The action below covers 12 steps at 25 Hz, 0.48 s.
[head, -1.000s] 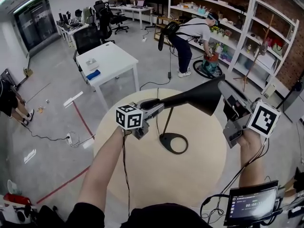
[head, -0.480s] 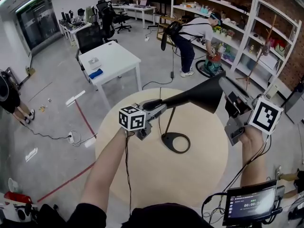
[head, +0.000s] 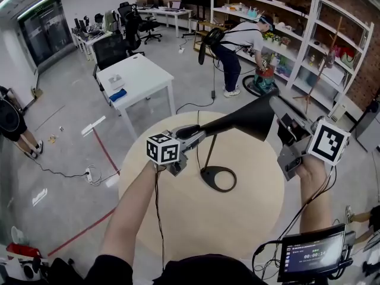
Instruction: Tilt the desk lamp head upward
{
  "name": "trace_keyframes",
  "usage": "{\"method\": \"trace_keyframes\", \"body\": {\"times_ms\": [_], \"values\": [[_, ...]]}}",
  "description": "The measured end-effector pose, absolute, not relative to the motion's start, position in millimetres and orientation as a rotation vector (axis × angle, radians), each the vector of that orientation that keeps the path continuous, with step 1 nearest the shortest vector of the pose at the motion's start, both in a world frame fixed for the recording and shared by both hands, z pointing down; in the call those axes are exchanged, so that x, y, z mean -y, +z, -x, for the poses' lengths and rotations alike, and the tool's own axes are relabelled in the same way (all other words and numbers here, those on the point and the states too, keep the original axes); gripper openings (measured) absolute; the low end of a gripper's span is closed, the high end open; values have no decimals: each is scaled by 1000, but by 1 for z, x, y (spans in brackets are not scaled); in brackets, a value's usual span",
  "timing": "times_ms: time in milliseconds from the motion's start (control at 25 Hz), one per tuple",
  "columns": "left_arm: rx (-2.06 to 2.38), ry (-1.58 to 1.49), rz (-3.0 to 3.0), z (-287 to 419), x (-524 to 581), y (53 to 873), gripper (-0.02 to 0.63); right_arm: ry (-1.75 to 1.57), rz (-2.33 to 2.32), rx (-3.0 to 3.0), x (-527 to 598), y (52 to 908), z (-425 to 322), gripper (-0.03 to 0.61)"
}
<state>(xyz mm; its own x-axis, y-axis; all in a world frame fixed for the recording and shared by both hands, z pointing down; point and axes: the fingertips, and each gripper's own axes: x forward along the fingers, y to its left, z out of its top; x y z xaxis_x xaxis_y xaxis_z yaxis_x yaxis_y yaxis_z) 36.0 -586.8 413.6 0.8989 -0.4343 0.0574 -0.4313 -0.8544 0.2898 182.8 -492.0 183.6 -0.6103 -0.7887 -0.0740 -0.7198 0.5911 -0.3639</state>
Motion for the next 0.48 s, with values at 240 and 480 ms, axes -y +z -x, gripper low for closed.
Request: {"method": "trace_keyframes", "body": {"times_ms": [240, 480], "values": [[758, 43, -2798, -28, 583, 416, 158, -404, 1231, -2564, 488, 179, -185, 89], [891, -12, -2749, -2, 563, 431, 158, -394, 1175, -2484, 475, 184, -199, 89]]}}
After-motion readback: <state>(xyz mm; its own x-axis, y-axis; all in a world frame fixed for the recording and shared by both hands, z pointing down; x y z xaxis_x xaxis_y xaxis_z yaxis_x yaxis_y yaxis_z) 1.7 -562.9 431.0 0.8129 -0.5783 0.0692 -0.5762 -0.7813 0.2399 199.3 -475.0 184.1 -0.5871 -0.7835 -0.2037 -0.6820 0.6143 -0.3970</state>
